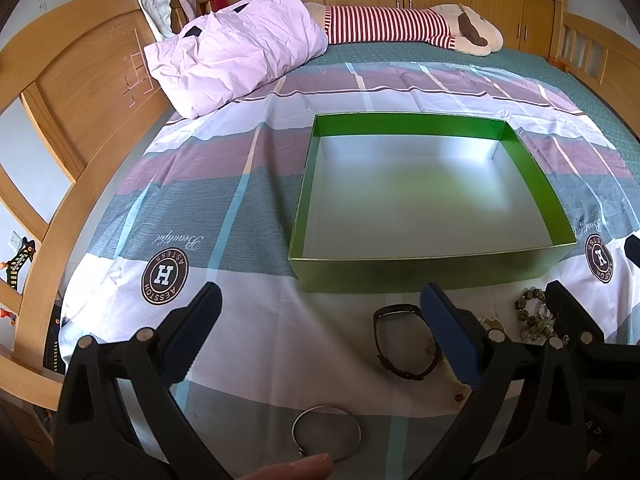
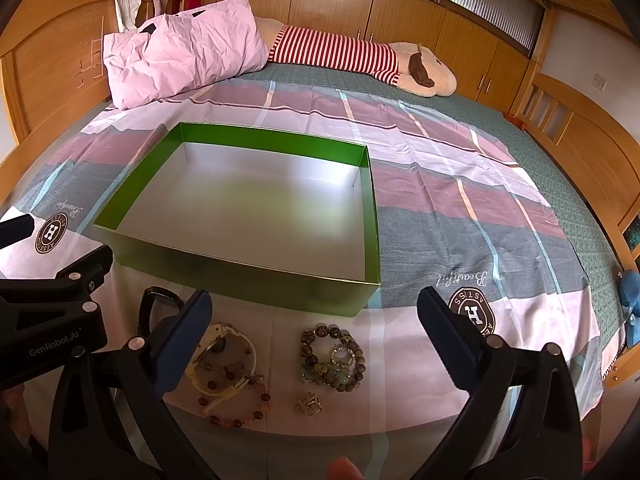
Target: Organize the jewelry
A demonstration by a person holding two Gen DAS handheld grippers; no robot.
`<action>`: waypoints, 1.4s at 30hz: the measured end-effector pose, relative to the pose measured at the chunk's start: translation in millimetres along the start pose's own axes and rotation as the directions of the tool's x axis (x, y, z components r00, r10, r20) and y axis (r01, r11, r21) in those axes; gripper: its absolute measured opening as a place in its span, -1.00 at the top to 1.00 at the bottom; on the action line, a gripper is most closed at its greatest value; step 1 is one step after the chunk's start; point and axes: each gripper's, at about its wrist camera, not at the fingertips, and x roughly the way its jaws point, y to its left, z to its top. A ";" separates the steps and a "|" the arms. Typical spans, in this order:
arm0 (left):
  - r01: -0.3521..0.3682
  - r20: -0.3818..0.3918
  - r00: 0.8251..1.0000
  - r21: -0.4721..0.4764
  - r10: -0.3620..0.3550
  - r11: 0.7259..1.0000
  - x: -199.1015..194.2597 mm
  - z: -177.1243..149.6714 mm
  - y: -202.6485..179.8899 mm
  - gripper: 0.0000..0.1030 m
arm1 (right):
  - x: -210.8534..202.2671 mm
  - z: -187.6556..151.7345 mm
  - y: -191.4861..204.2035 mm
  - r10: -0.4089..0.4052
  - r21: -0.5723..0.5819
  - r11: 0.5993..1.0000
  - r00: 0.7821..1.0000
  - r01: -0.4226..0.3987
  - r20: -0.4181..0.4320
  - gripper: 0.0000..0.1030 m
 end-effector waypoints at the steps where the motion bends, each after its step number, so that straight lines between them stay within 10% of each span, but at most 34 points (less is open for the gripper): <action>1: 0.000 -0.001 1.000 0.001 0.000 1.000 0.3 -0.1 -0.1 -0.95 | 0.2 -0.6 0.0 0.000 -0.001 1.000 1.000 0.000 -0.001 -0.97; 14: 0.041 -0.075 0.996 -0.049 -0.045 0.998 15.1 5.9 37.4 -0.90 | 22.8 8.6 -54.6 0.116 0.171 0.980 0.988 -0.097 -0.104 -0.97; 16: 0.086 -0.104 0.990 -0.041 -0.090 0.995 18.7 2.7 38.4 -0.76 | 32.7 3.3 -48.7 0.165 0.168 0.976 0.974 -0.138 -0.158 -0.81; 21: 0.192 -0.199 0.959 -0.061 -0.200 0.980 33.1 -5.8 31.8 -0.17 | 58.2 -15.1 -24.2 0.348 0.185 0.935 0.881 -0.302 -0.322 0.45; 29: 0.286 -0.283 0.914 -0.059 -0.291 0.956 51.0 -14.6 11.1 -0.21 | 85.7 -27.6 11.9 0.401 0.148 0.916 0.817 -0.374 -0.415 0.74; 42: 0.294 -0.362 0.884 -0.062 -0.296 0.954 79.4 -20.9 -8.0 0.12 | 90.2 -8.0 -26.2 0.434 0.249 0.896 0.841 -0.367 -0.323 0.89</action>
